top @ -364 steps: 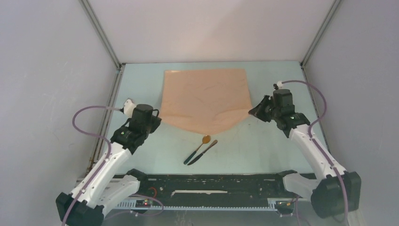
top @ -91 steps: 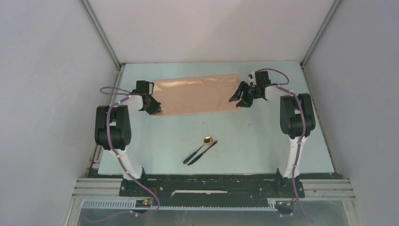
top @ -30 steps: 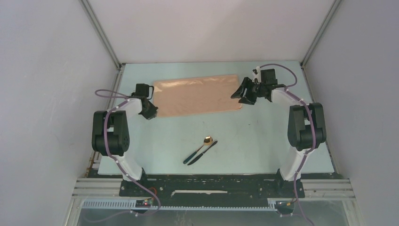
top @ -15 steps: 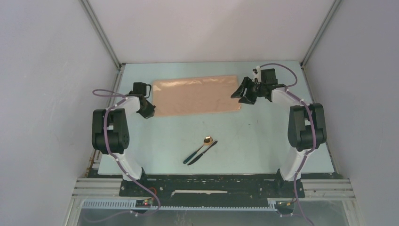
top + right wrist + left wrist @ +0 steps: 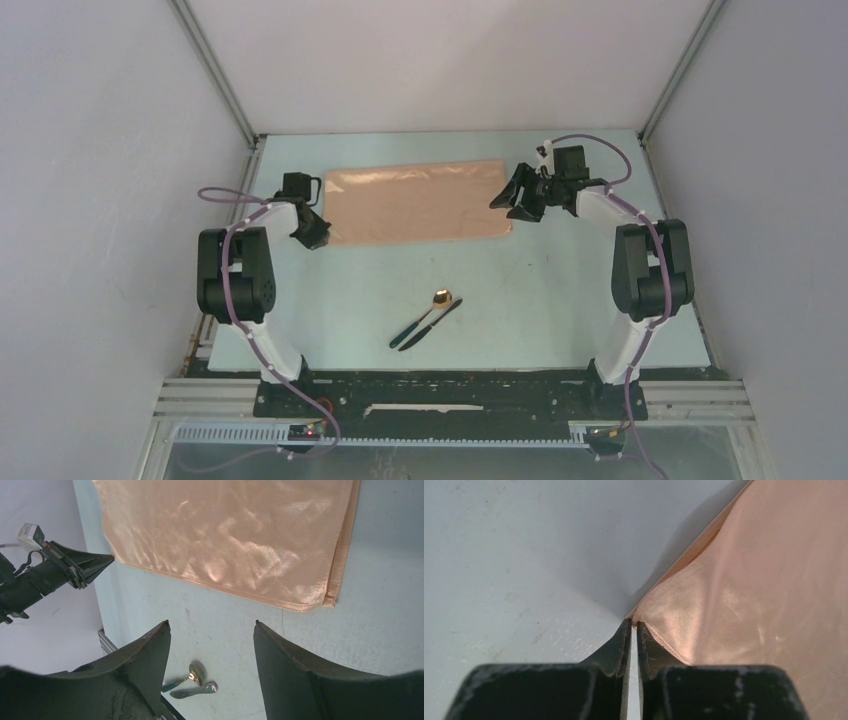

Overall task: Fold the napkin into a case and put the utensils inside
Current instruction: Smooth out the rectangle-folded napkin at the center of the board.

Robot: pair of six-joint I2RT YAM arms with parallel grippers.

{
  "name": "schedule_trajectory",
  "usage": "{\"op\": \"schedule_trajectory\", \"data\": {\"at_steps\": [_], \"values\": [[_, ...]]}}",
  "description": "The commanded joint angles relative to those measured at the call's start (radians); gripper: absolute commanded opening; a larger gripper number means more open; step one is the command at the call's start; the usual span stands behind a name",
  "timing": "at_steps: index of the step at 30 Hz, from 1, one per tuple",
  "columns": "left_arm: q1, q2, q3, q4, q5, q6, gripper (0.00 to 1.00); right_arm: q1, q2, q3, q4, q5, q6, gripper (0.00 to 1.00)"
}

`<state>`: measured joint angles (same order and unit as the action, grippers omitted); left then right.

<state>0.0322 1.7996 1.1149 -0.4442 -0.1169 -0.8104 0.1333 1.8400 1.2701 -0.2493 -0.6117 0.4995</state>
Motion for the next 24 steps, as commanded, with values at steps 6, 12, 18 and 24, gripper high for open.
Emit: {"op": "schedule_trajectory", "data": {"at_steps": [6,12,18,24], "values": [[0.005,-0.095,-0.030,0.001,-0.005,0.039,0.33,0.012,0.049,0.010,0.060,-0.007,0.009,0.74],[0.001,-0.225,-0.059,0.005,-0.009,0.062,0.66,0.027,0.126,0.062,0.089,-0.053,0.024,0.80],[0.001,-0.185,-0.035,0.118,0.141,0.029,0.71,0.002,0.214,0.103,0.121,-0.097,0.058,0.89],[0.005,-0.033,0.001,0.256,0.237,-0.063,0.72,-0.023,0.270,0.114,0.111,-0.081,0.063,0.99]]}}
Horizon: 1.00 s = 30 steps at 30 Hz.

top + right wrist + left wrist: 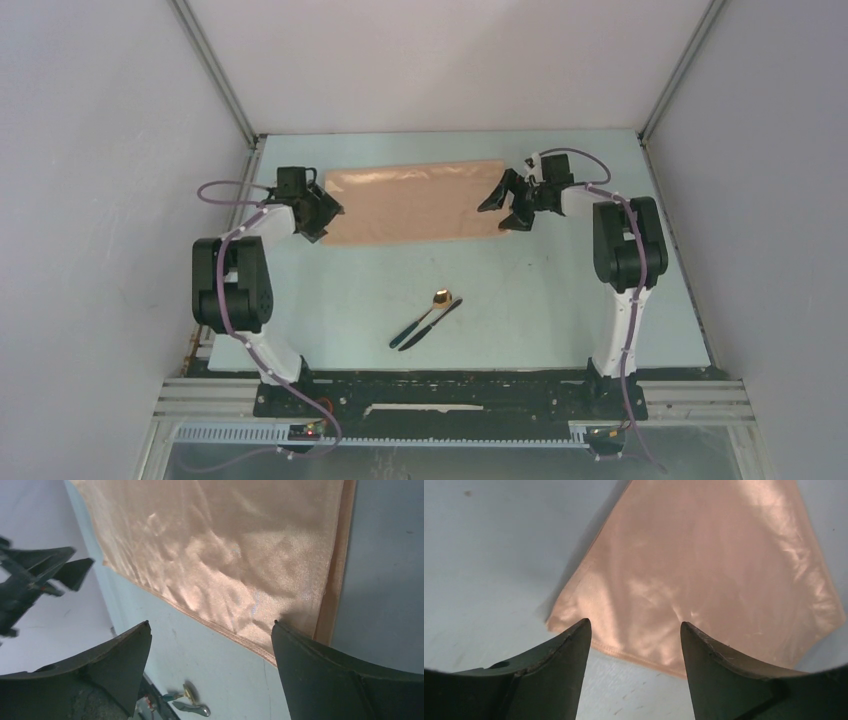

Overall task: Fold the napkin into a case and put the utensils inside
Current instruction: Smooth out the rectangle-folded napkin at the center of the board.

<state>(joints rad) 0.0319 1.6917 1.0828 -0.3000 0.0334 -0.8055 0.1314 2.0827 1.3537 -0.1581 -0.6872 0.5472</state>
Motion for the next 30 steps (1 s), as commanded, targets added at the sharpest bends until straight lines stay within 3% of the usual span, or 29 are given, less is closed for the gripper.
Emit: {"op": "schedule_trajectory", "data": {"at_steps": [1,4,6,9,19,26,30], "values": [[0.006,0.083,0.036,0.131,0.093,-0.077,0.72,-0.026,0.028,0.032,0.013,0.005,0.011,1.00],[0.006,0.081,0.056,0.215,0.127,-0.079,0.73,-0.025,0.010,0.068,-0.053,0.042,-0.021,1.00],[0.009,0.097,0.102,0.280,0.181,-0.069,0.80,-0.014,-0.015,0.107,-0.071,0.059,-0.028,1.00],[0.010,0.161,0.188,0.360,0.238,-0.103,0.83,0.005,-0.006,0.199,-0.026,0.049,0.031,1.00],[0.016,0.416,0.381,0.568,0.341,-0.286,0.87,0.054,0.297,0.529,0.298,-0.003,0.342,1.00],[0.027,0.503,0.434,0.612,0.321,-0.344,0.87,0.051,0.426,0.709,0.284,0.032,0.379,1.00],[0.050,0.537,0.401,0.683,0.320,-0.416,0.87,0.045,0.462,0.726,0.306,0.028,0.400,1.00]]}}
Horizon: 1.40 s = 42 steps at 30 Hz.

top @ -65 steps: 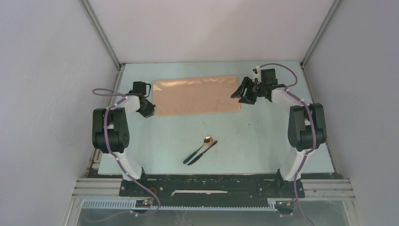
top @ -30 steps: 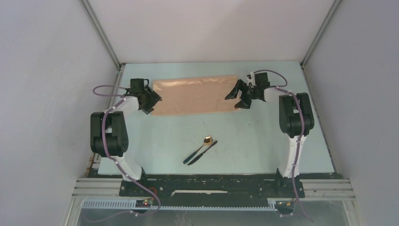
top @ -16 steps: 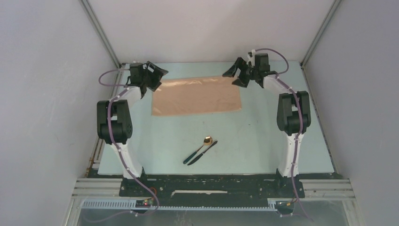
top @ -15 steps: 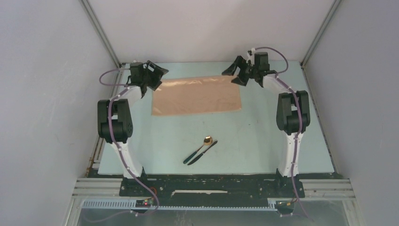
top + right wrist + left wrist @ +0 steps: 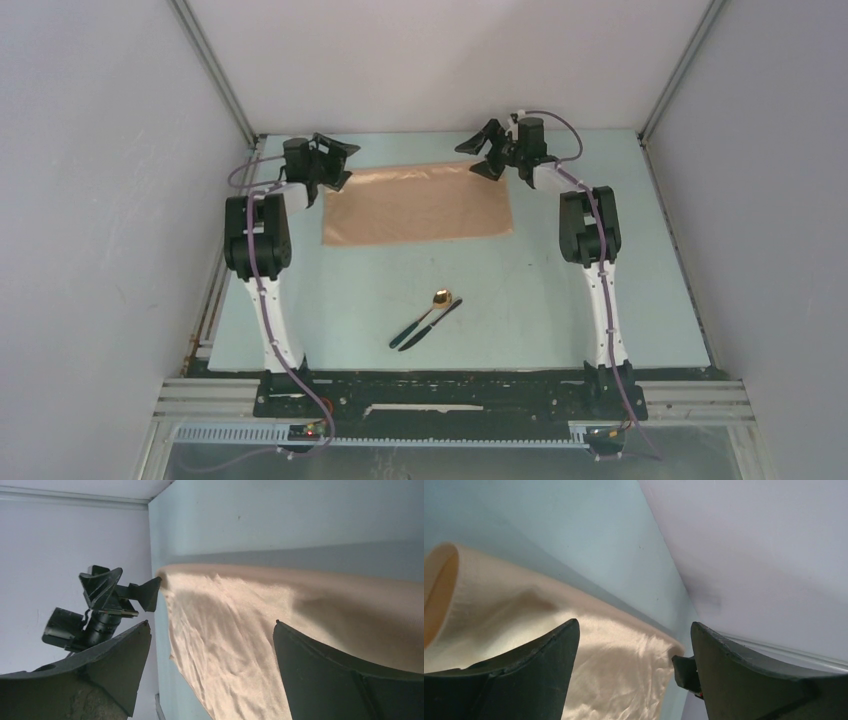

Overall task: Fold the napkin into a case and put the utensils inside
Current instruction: Smooth out the rectangle-folded napkin at the center of the board.

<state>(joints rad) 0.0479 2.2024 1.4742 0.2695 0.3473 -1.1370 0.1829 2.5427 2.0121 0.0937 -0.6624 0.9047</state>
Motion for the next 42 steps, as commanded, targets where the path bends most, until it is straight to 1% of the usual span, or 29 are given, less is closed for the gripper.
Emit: {"op": "schedule_trajectory", "data": {"at_steps": [1,11,18,30,38,42], "values": [[0.038,0.036,0.007,0.130,0.011,-0.099,0.87,-0.009,0.012,0.069,0.066,-0.001,0.051,1.00],[0.068,0.102,0.047,0.120,0.012,-0.146,0.87,-0.009,0.057,0.082,0.067,0.035,0.057,1.00],[0.077,0.128,0.079,0.100,0.009,-0.143,0.88,-0.023,0.090,0.091,0.063,0.066,0.074,1.00],[0.095,0.137,0.075,0.081,-0.009,-0.134,0.88,-0.054,0.112,0.083,0.064,0.081,0.102,1.00],[0.106,0.153,0.089,0.092,-0.004,-0.141,0.89,-0.072,0.113,0.074,0.090,0.092,0.125,1.00],[0.114,0.174,0.110,0.116,0.012,-0.177,0.89,-0.081,0.119,0.075,0.105,0.095,0.138,1.00]]}}
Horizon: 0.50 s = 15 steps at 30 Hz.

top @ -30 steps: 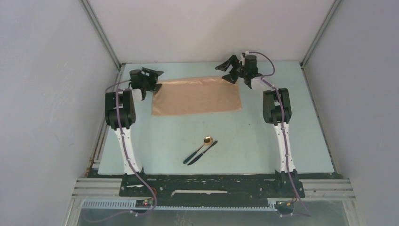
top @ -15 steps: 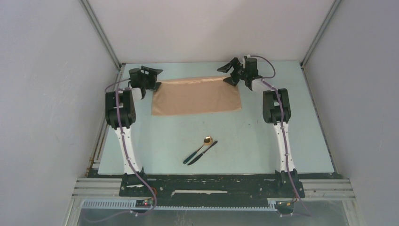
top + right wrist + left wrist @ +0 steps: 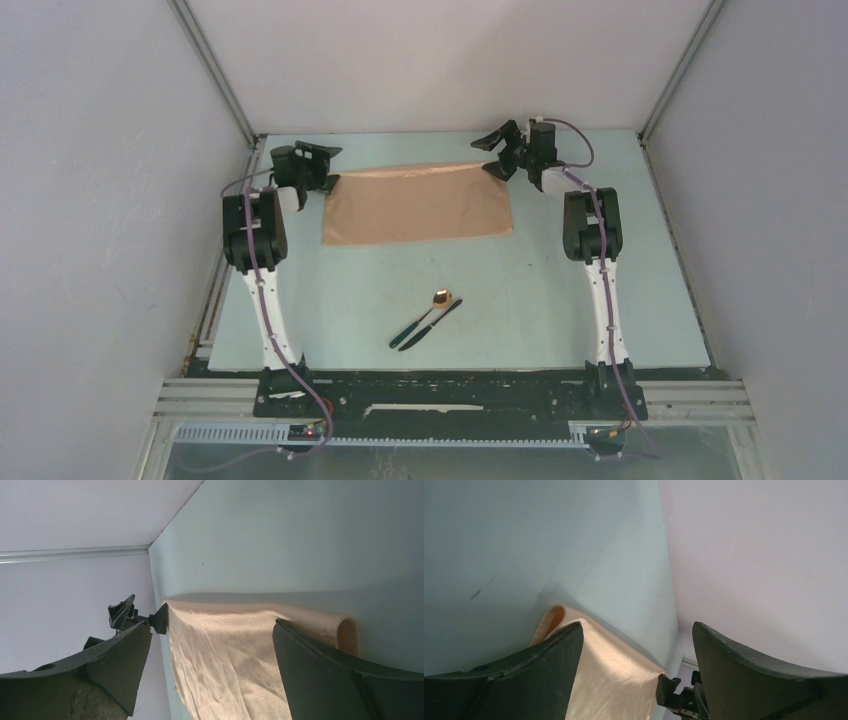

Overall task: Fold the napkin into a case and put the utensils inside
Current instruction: Smooth out the rectangle-folded napkin at the center of the board.

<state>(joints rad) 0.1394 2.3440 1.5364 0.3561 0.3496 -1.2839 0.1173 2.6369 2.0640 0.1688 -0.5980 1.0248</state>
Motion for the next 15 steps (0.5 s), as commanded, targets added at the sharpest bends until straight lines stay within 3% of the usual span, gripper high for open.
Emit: {"op": "schedule_trajectory", "data": {"at_steps": [1,15], "values": [[0.024,0.036,0.052,0.039,0.012,-0.037,0.90,-0.017,0.028,0.024,0.032,0.030,0.020,1.00],[0.039,0.077,0.109,0.045,-0.001,-0.048,0.94,-0.034,0.042,0.025,0.047,0.029,0.032,1.00]]}}
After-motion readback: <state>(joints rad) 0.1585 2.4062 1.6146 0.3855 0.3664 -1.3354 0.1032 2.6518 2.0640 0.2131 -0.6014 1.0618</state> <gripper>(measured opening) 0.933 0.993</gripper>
